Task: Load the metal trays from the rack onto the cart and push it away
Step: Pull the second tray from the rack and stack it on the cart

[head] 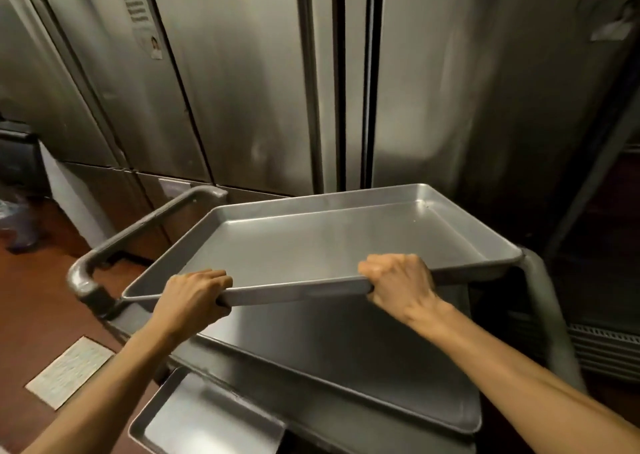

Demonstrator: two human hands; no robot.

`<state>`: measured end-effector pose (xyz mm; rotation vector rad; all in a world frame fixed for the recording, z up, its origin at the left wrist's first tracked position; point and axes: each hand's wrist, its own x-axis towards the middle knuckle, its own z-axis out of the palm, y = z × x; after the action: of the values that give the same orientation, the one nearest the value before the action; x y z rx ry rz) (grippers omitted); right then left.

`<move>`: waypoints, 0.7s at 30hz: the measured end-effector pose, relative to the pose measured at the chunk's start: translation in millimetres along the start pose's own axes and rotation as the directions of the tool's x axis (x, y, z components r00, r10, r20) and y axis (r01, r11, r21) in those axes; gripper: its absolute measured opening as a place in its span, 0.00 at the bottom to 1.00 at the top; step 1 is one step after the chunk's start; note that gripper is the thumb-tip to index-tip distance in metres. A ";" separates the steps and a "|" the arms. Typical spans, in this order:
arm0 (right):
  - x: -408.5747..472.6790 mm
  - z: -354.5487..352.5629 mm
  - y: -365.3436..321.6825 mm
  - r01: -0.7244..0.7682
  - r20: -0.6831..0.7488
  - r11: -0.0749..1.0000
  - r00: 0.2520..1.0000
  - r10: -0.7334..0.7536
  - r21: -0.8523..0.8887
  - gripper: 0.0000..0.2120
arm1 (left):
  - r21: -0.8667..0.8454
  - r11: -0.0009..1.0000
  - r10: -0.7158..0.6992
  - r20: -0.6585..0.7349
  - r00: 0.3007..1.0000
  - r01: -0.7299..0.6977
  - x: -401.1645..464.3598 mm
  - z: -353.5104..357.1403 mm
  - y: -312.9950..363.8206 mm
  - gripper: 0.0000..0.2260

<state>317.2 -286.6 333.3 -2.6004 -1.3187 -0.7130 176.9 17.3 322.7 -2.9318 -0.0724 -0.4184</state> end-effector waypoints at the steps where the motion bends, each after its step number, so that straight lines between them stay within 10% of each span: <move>1: -2.2 1.3 -5.5 -0.027 0.017 0.999 0.999 0.027 -0.018 0.15 | -0.018 1.000 0.026 0.001 1.000 -0.026 2.3 6.4 -4.2 0.13; 21: -58.8 46.9 -81.3 -0.395 0.160 0.898 0.890 0.426 -0.193 0.18 | -0.143 0.896 0.418 -0.052 0.907 -0.421 33.7 81.8 -30.5 0.14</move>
<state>239.6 -264.5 257.4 -3.0002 -0.7197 -0.5090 229.3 63.1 260.1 -2.9674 0.6120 -0.3961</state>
